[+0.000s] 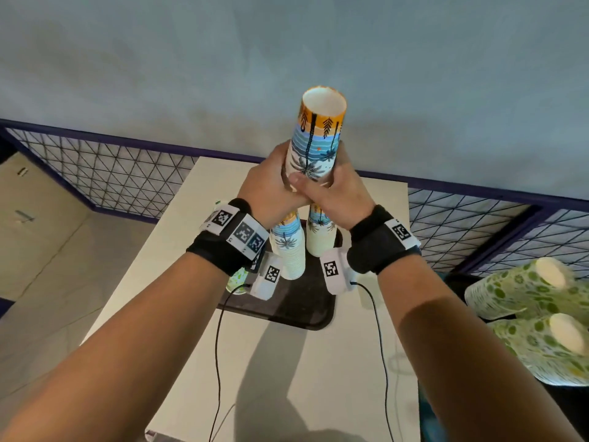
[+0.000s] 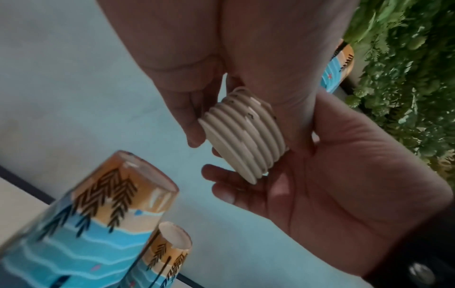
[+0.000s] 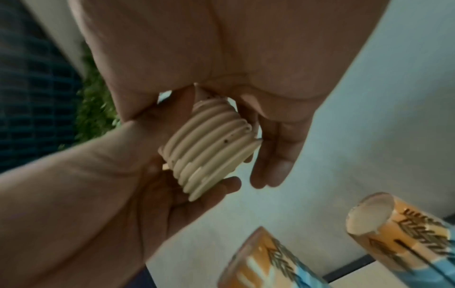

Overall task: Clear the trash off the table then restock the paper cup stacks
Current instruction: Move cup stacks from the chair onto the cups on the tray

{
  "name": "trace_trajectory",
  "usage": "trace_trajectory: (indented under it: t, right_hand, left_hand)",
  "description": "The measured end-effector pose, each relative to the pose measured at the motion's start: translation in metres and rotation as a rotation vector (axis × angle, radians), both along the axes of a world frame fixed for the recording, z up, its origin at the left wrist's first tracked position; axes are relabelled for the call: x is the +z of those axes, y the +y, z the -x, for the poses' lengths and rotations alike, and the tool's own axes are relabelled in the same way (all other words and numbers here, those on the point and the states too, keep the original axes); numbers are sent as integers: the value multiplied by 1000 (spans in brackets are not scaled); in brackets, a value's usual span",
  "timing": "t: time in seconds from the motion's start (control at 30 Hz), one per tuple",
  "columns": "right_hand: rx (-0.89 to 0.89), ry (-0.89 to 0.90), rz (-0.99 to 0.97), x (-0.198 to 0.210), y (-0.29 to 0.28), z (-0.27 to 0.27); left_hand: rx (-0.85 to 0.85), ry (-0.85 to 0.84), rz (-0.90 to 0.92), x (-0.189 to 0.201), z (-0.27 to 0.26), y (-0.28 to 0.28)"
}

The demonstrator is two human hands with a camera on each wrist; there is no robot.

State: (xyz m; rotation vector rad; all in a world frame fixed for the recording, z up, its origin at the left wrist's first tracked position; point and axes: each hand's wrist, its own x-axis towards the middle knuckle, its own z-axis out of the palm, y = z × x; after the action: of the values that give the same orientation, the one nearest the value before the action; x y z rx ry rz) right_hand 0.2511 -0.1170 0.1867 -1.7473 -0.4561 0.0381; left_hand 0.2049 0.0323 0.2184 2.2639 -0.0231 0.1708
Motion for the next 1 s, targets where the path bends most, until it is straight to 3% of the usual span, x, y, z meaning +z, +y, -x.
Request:
trace_trajectory:
  t: [0.13, 0.27, 0.63, 1.0]
  right_hand:
    - [-175, -26, -33, -7, -16, -19]
    - [-298, 28, 73, -35, -17, -26]
    - [-316, 301, 483, -129, -3, -27]
    - [-288, 381, 527, -135, -12, -24]
  left_hand:
    - [-21, 49, -159, -11, -6, 12]
    - [59, 207, -324, -37, -4, 24]
    - [69, 230, -295, -67, 8, 22]
    - [51, 260, -186, -69, 11, 23]
